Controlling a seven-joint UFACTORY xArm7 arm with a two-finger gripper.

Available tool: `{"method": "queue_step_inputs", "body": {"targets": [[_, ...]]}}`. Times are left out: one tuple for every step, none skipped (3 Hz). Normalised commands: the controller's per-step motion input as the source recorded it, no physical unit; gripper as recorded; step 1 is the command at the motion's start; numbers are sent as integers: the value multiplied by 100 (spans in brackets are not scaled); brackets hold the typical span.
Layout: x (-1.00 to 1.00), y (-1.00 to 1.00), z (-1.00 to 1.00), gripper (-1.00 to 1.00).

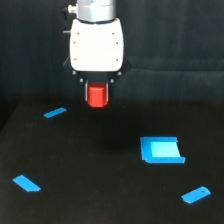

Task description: Pick up the red object from the table

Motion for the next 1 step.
{"method": "queue_step_inputs", "body": {"targets": [[4,-8,4,-100]]}}
